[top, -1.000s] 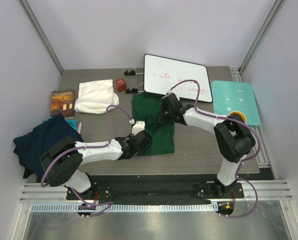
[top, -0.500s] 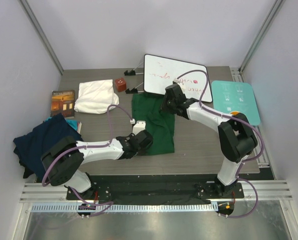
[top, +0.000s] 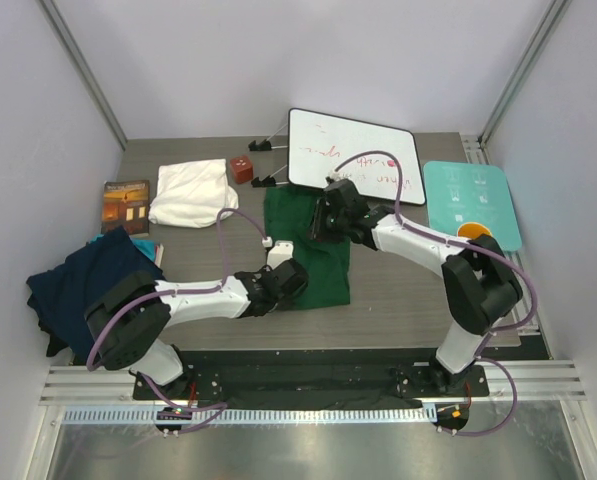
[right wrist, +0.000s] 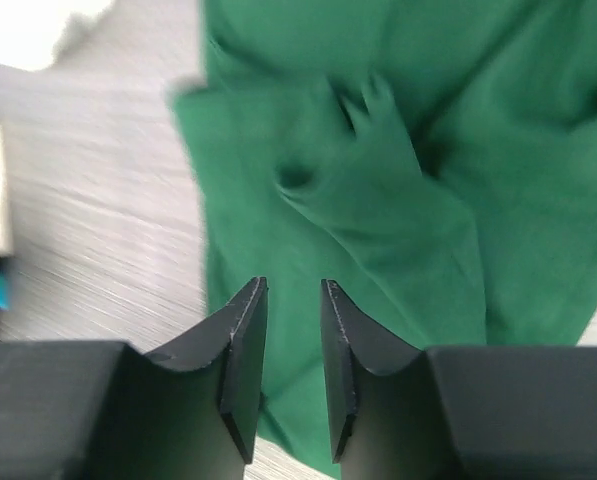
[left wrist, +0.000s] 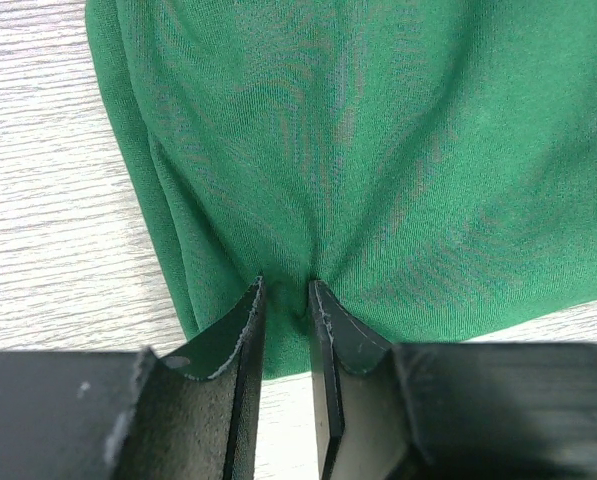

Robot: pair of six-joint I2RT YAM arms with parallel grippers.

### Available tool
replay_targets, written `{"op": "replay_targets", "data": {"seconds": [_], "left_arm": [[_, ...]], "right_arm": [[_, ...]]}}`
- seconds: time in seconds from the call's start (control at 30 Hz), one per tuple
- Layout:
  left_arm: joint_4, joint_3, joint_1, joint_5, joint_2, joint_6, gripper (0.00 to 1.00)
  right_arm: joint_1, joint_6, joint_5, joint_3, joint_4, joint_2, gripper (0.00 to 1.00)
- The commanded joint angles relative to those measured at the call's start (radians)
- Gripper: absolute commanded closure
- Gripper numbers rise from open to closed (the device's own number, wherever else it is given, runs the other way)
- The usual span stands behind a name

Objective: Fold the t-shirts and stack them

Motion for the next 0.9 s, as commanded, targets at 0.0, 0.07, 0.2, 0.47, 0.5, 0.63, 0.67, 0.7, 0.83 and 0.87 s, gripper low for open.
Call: {"op": "replay_targets", "data": {"seconds": [0.0, 0.07, 0.2, 0.47, 0.5, 0.63, 0.67, 0.7, 0.83, 0.87], "left_arm": [[-0.048, -0.022, -0.005, 0.019, 0.038, -0.01, 0.77], [-0.047, -0.017, -0.005, 0.019, 0.043, -0.007, 0.77], [-0.051, -0.008, -0.005, 0.022, 0.057, -0.002, 0.77], [-0.056, -0.005, -0.005, 0.022, 0.06, -0.001, 0.77], [-0.056, -0.005, -0.005, 0.022, 0.06, -0.002, 0.77], [-0.056, -0.003, -0.005, 0.025, 0.066, -0.001, 0.77], [-0.056, -0.003, -0.005, 0.025, 0.066, -0.001, 0.77], [-0.056, -0.003, -0.005, 0.025, 0.066, -0.001, 0.77], [-0.053, -0.003, -0.005, 0.028, 0.067, 0.001, 0.77], [-0.056, -0.002, -0.005, 0.029, 0.069, 0.001, 0.77]], "right_arm": [[0.005, -0.035, -0.061, -0.036, -0.002, 0.051, 0.69], [0.011, -0.04, -0.073, -0.033, -0.005, 0.069, 0.69], [0.015, -0.048, -0.064, -0.028, -0.012, 0.103, 0.69], [0.015, -0.074, 0.095, -0.02, -0.043, 0.147, 0.73], [0.015, -0.075, 0.125, -0.022, -0.046, 0.147, 0.73], [0.015, -0.072, 0.195, -0.03, -0.046, 0.141, 0.75], [0.012, -0.069, 0.209, -0.031, -0.046, 0.141, 0.76], [0.011, -0.068, 0.226, -0.031, -0.046, 0.138, 0.76], [-0.001, -0.043, 0.307, -0.034, -0.04, 0.13, 0.79], [-0.002, -0.039, 0.315, -0.034, -0.039, 0.129, 0.8]]}}
